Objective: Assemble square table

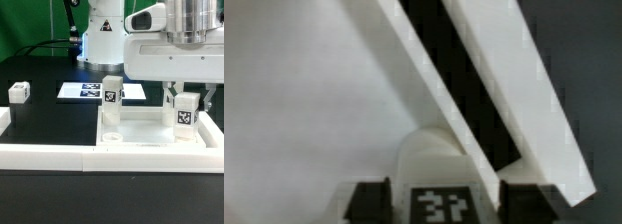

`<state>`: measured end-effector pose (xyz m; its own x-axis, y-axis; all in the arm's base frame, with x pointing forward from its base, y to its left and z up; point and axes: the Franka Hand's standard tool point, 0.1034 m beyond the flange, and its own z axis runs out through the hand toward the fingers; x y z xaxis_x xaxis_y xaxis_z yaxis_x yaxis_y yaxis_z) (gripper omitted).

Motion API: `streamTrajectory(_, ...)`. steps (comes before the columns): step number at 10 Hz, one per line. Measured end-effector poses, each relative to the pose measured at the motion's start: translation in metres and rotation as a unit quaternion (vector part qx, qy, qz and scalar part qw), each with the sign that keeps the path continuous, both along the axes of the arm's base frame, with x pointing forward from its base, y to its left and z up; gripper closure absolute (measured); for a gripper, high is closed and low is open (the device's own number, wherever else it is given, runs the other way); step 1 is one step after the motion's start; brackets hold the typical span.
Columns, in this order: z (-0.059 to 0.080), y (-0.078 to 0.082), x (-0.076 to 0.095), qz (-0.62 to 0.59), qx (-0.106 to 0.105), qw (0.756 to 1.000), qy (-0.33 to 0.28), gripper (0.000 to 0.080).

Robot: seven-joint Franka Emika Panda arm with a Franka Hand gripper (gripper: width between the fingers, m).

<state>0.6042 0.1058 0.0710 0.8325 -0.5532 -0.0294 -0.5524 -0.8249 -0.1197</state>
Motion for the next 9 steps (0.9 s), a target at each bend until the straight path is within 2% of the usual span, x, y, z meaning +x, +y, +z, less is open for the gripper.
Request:
streamTrajectory(4,-0.001,0.002,0.001,-0.134,0.006,0.991,0.017,0.0511)
streamTrajectory(5,0.000,0.004,0.007,-0.187,0.009,0.982,0.024,0.0511)
streamTrajectory(7,0.000,0.019,0.011,-0.297,0.016,0.954,0.034,0.0509)
streamTrajectory(8,0.000,0.023,0.011,-0.370,0.025,0.928,0.042,0.0509)
streamTrajectory(9,0.001,0.027,0.014,-0.457,0.041,0.887,0.044,0.0509)
